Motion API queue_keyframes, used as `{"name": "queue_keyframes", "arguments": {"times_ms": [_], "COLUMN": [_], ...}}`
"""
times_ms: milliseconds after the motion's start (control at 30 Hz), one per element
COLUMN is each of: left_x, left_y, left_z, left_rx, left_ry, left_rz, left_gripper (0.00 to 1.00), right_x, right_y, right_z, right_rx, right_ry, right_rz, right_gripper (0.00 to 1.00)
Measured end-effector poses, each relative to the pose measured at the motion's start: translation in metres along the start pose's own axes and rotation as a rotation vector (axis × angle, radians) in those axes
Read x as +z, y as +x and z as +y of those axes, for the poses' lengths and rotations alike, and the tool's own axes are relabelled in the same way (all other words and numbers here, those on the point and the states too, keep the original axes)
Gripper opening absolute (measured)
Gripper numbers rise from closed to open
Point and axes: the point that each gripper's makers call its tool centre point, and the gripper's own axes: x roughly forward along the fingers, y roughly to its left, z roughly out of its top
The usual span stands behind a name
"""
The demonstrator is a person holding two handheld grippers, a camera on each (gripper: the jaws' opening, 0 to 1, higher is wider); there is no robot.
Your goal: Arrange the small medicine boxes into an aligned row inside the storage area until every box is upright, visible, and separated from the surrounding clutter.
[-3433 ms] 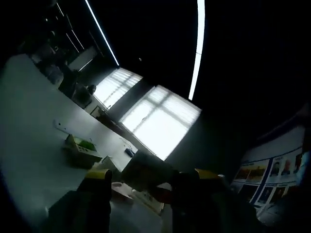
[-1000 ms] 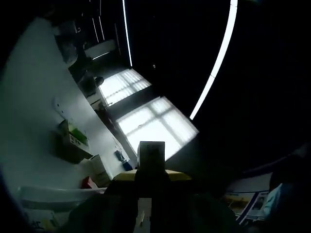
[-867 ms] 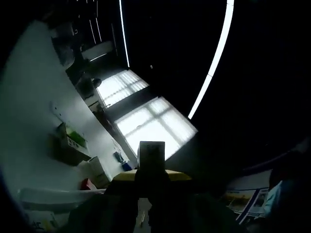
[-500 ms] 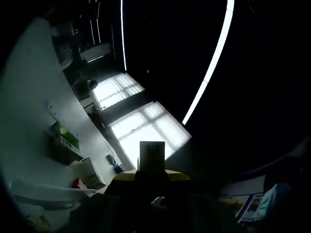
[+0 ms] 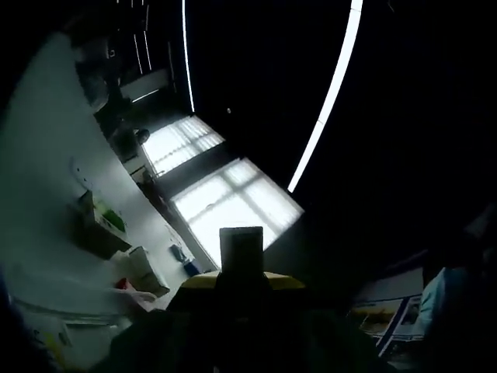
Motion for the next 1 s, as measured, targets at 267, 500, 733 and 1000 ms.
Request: {"name": "queue_keyframes", "arguments": {"times_ms": [267, 500, 733, 1000], "left_x": [-0.010, -0.014, -0.007, -0.016], "left_y": [0.002, -0.002, -0.007, -0.013], "left_z": [0.006, 0.008, 0.007, 0.005], "left_rx": [0.012, 0.020, 0.034, 0.003], "left_ry": [0.014, 0.053, 0.133, 0.109], "left_rz": [0.040, 0.058, 0.060, 0.099], "left_gripper": [0.18, 0.19, 0.29, 0.29], "right_x": [0.005, 0.001, 0.001, -0.004], "right_y": [0.003, 0.000, -0.004, -0.014], "right_z": [0.001, 0.002, 0.009, 0.010], "right_rx": [0.023, 0.028, 0.017, 0.013], "right_ry": [-0.011, 0.018, -0.043, -0.022], "right_rz": [-0.006, 0.039, 0.111, 0.200], "right_gripper": [0.20, 0.18, 0.18, 0.18]}}
